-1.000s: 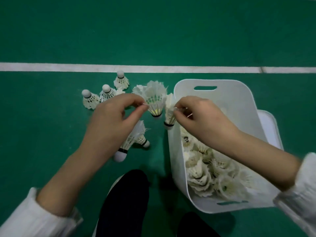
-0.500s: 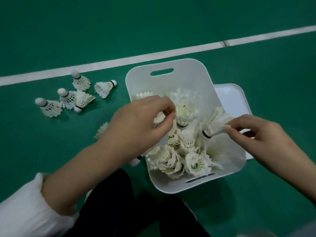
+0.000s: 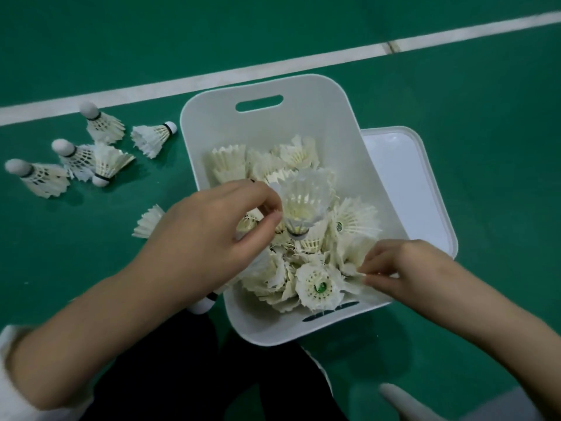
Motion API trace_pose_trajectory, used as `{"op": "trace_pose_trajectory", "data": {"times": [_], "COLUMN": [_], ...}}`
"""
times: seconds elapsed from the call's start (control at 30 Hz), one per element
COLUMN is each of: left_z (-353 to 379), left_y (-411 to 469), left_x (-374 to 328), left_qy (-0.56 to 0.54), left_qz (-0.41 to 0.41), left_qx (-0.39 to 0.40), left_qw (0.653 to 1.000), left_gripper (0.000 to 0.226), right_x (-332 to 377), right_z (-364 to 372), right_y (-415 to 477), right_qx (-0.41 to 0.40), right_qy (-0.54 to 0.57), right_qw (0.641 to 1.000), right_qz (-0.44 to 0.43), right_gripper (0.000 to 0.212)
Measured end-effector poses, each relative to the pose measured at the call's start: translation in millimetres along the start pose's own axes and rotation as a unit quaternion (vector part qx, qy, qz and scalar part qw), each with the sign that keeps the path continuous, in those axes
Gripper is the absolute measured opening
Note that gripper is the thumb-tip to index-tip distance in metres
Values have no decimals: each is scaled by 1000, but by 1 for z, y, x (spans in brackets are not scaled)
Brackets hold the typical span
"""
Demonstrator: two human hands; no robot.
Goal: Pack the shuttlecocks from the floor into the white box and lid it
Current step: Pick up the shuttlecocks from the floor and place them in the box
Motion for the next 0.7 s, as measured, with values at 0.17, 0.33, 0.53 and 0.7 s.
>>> {"op": "trace_pose_trajectory", "data": {"times": [0.17,0.33,0.53,0.7], "left_z": [6,8,10,12], "left_y": [-1,-1,-3,-4], "left_x": [2,5,5,3], "left_qy": [8,11,3,-1], "left_qz": [-1,-6,9,32], "left_qx": [14,20,19,44], "left_qw": [1000,1000,1000,999], "left_gripper": [6,9,11,18], "right_x": [-6,-3,34,54], "right_z": [12,3,-48,-29], "right_y": [12,12,-11,9], "right_qx": [69,77,-127,-96], "right_qy": [-7,-44,96,77], "right_qw": [996,996,985,985], "right_qz": [47,20,-69,-123], "right_gripper": [19,27,41,34]}}
Point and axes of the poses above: each hand's wrist, its own y-axis towards the middle knuckle, its own z-axis out of the palm, x = y × z, the point moved 2 cm from there along y, towards the middle knuckle, and after that the axes turned 8 degrees about -z, right-handed, at the moved point
